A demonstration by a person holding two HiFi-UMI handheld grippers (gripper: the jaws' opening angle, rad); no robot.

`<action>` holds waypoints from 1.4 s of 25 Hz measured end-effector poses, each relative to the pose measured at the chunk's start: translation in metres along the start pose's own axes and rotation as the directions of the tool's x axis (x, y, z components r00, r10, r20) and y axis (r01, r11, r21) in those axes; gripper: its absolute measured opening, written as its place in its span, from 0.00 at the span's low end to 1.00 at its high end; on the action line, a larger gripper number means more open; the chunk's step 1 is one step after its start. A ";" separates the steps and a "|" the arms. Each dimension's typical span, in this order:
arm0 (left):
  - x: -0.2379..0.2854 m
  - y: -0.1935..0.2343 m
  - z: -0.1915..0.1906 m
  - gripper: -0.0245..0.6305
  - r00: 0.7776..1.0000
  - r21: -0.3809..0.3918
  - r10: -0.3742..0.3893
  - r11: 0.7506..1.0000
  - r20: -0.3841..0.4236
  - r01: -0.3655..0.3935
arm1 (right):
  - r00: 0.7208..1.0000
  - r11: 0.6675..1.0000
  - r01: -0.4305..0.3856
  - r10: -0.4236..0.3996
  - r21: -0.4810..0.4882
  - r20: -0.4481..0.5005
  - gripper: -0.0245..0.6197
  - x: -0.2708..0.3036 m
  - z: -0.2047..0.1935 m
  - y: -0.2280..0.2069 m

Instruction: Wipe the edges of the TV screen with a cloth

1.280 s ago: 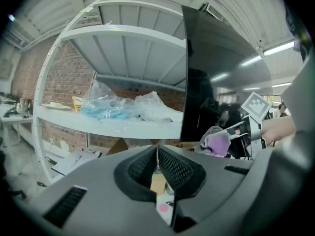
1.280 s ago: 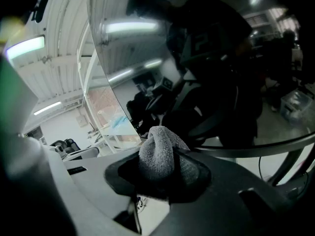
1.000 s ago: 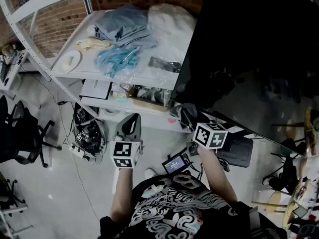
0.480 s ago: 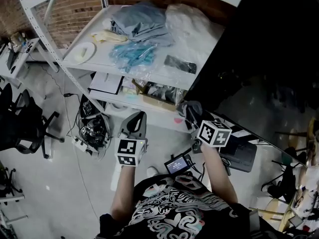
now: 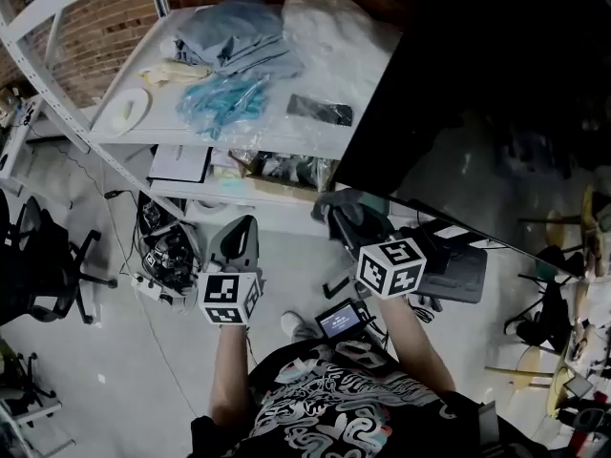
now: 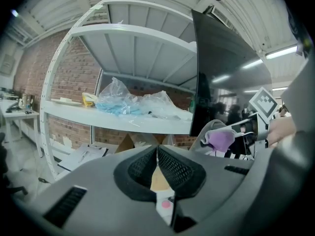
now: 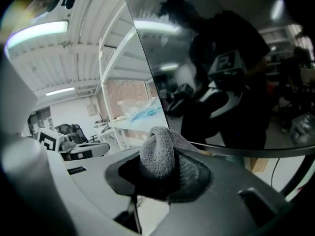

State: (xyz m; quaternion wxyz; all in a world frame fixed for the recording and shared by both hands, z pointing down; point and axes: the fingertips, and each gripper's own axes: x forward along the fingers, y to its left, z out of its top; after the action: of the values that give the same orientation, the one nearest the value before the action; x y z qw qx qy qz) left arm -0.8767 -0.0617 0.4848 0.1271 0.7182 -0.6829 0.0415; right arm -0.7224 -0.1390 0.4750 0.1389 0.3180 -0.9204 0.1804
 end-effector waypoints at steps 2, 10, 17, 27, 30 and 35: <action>0.002 0.000 0.001 0.07 1.000 0.005 -0.003 1.000 0.001 0.003 | 1.000 1.000 0.007 -0.006 -0.020 0.021 0.26 -0.010 0.002 0.003; -0.022 -0.037 0.018 0.07 0.999 0.103 -0.033 0.994 0.001 0.032 | 0.995 0.992 0.051 -0.041 -0.116 0.094 0.26 -0.072 0.000 0.006; -0.055 -0.089 0.012 0.07 1.000 0.112 -0.027 0.993 -0.003 0.027 | 0.989 0.992 0.081 -0.068 -0.098 0.128 0.26 -0.149 -0.016 0.001; -0.122 -0.193 0.003 0.07 0.998 0.174 -0.064 0.983 0.017 0.060 | 0.972 0.988 0.137 -0.121 -0.068 0.203 0.26 -0.281 -0.051 0.007; -0.147 -0.218 0.002 0.07 0.997 0.185 -0.074 0.980 0.031 0.067 | 0.967 0.985 0.160 -0.142 -0.067 0.214 0.26 -0.312 -0.061 0.017; -0.177 -0.247 0.002 0.07 0.995 0.209 -0.086 0.975 0.052 0.074 | 0.959 0.978 0.187 -0.162 -0.090 0.234 0.26 -0.348 -0.069 0.028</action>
State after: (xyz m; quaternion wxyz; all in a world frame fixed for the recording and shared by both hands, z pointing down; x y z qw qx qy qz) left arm -0.6429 0.1186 0.4103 0.0324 0.7553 -0.6489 0.0855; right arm -0.4664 0.0970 0.4007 0.0667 0.4080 -0.9071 0.0786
